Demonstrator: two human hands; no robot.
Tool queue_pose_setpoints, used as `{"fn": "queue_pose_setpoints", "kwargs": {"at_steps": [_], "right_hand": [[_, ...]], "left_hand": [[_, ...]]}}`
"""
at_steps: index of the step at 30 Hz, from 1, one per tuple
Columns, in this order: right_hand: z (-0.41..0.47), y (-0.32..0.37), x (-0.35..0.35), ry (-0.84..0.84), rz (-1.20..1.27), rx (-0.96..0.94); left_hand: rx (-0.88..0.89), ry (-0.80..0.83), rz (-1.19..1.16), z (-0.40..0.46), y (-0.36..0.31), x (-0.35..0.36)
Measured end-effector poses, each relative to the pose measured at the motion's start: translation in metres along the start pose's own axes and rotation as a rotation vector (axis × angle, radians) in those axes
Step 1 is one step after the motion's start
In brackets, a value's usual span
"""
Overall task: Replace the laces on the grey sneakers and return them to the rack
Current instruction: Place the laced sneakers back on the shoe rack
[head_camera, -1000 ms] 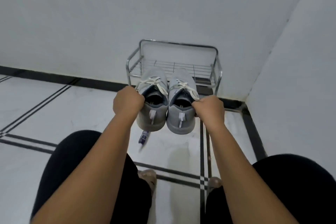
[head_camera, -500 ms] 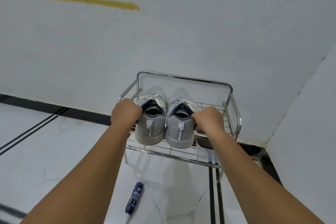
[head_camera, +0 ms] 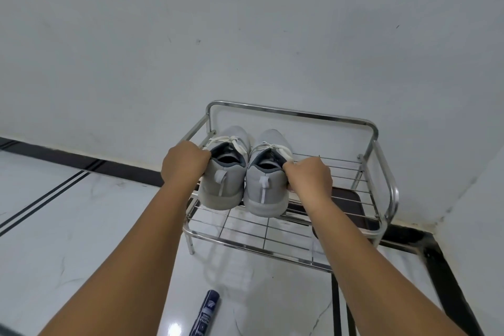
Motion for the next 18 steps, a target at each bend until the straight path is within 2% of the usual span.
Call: {"fn": "queue_pose_setpoints", "kwargs": {"at_steps": [2, 3, 5, 6, 7, 8, 9, 11, 13, 18], "right_hand": [[0.004, 0.003, -0.004, 0.164, 0.109, 0.006], [0.005, 0.004, -0.009, 0.273, 0.168, 0.024], [-0.002, 0.005, -0.02, 0.583, 0.211, 0.037], [-0.008, 0.005, -0.023, 0.716, 0.221, 0.023], [-0.013, 0.004, -0.023, 0.78, 0.199, -0.018], [-0.018, 0.004, -0.02, 0.766, 0.122, -0.088], [-0.02, 0.004, -0.015, 0.679, 0.019, -0.166], [-0.023, 0.003, -0.004, 0.456, -0.101, -0.298], [-0.025, 0.002, 0.003, 0.32, -0.097, -0.352], [-0.027, -0.003, 0.016, 0.177, -0.137, -0.386]], "left_hand": [[0.045, 0.07, -0.114, 0.001, 0.002, -0.001], [0.051, 0.158, -0.225, 0.002, 0.005, -0.001], [0.06, 0.424, -0.441, -0.001, 0.011, 0.0], [0.101, 0.554, -0.467, -0.004, 0.013, 0.001], [0.146, 0.651, -0.457, -0.01, 0.015, 0.004], [0.175, 0.684, -0.424, -0.014, 0.018, 0.009], [0.189, 0.667, -0.385, -0.016, 0.02, 0.016], [0.198, 0.507, -0.351, -0.021, 0.021, 0.028], [0.212, 0.375, -0.404, -0.027, 0.018, 0.035], [0.238, 0.278, -0.505, -0.025, 0.024, 0.044]]}}
Point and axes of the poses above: each hand's wrist, its own z-axis towards the middle knuckle, its own x-axis out of the palm, y = z × x, the point moved 3 cm from there along z, towards the middle knuckle, and after that the axes turned 7 degrees about x, right-handed, at the moved point
